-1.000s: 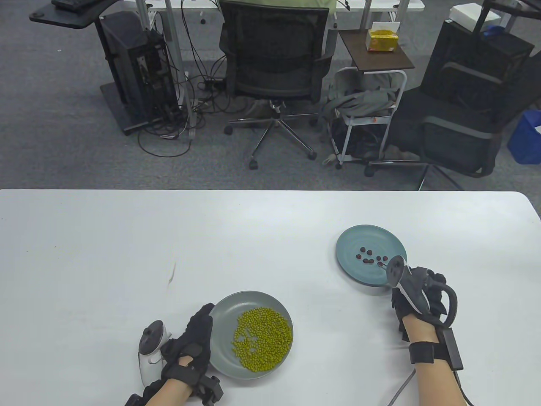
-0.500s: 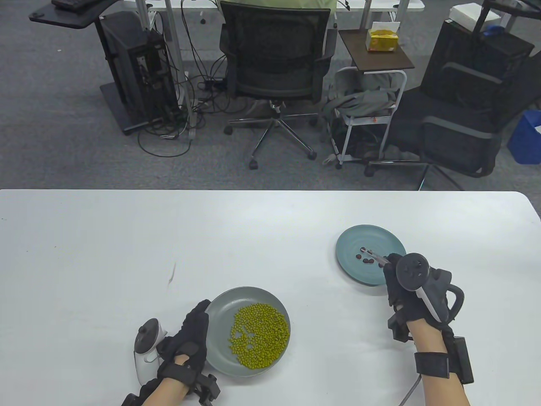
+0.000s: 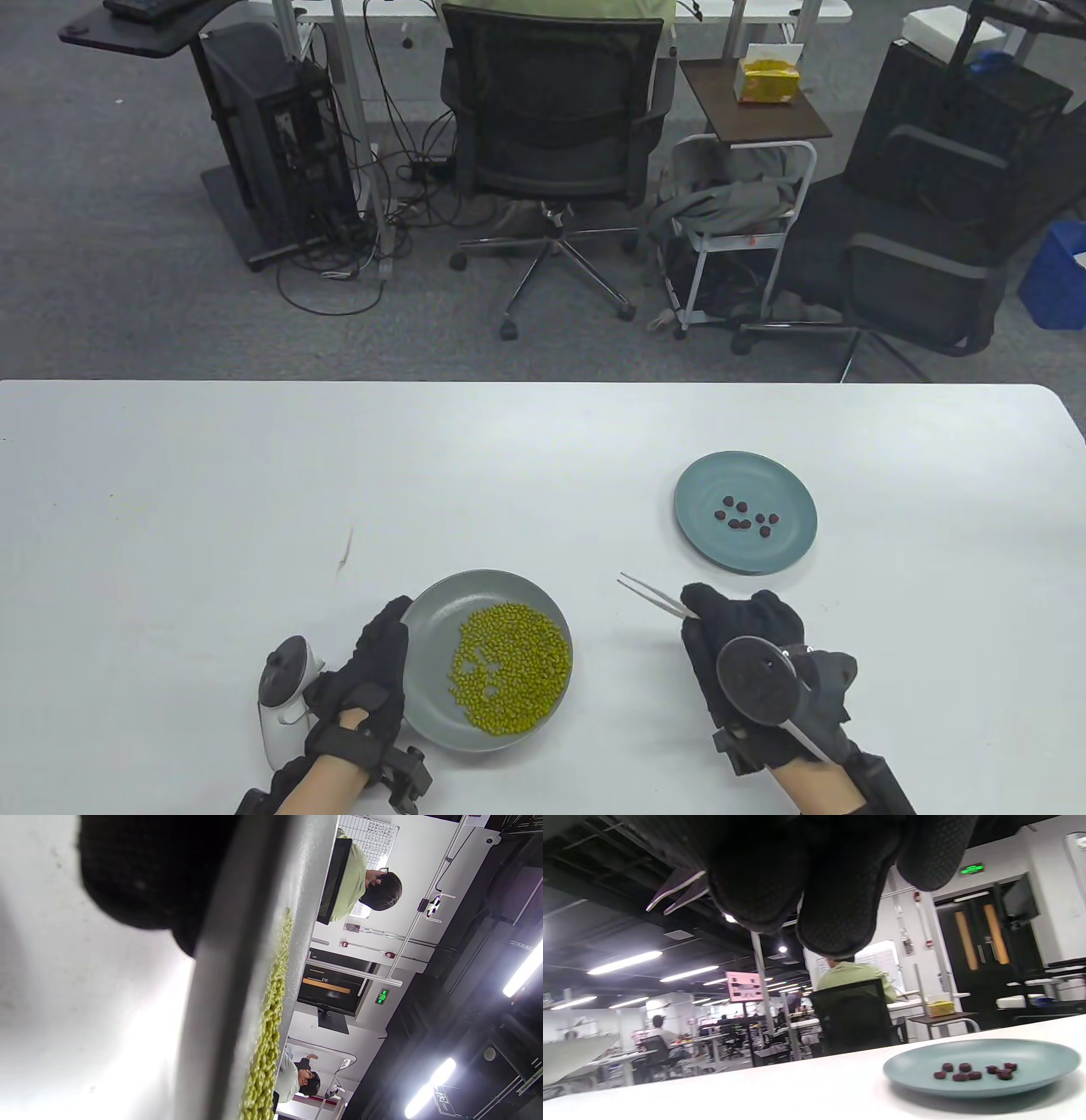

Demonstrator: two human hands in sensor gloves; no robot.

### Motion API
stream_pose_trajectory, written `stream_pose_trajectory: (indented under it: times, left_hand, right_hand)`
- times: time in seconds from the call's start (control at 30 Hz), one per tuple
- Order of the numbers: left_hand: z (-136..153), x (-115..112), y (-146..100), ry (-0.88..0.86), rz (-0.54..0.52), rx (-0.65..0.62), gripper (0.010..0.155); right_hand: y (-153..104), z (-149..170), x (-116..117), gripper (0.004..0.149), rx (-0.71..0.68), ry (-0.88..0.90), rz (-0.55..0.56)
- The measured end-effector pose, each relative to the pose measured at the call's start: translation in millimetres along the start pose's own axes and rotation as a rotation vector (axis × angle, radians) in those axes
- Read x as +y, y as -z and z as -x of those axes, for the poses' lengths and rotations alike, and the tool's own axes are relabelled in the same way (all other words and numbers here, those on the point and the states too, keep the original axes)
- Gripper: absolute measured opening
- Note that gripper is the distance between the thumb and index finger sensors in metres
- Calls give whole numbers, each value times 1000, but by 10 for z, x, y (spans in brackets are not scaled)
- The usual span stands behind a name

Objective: Pick cranberries with tweezers into plate

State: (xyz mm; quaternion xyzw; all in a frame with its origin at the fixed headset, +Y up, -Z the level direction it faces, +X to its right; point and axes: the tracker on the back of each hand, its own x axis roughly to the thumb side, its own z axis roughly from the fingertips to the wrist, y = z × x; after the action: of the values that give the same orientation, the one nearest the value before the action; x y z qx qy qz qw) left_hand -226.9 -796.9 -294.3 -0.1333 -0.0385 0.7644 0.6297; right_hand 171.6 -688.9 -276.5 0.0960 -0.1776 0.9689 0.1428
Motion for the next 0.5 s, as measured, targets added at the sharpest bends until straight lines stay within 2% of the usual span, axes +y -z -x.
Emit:
stream_pose_trajectory:
  times: [0.07, 0.3, 0.5]
  left_hand:
    - [3, -4, 1, 9, 0, 4, 59]
    - [51, 16, 1, 43, -20, 36, 59]
    - [-33, 168, 84, 137, -120, 104, 57]
  right_hand:
    - [-42, -11, 81, 50, -16, 15, -24]
    - [-39, 24, 145, 50, -32, 16, -56]
    - [-40, 14, 141, 50, -45, 18, -62]
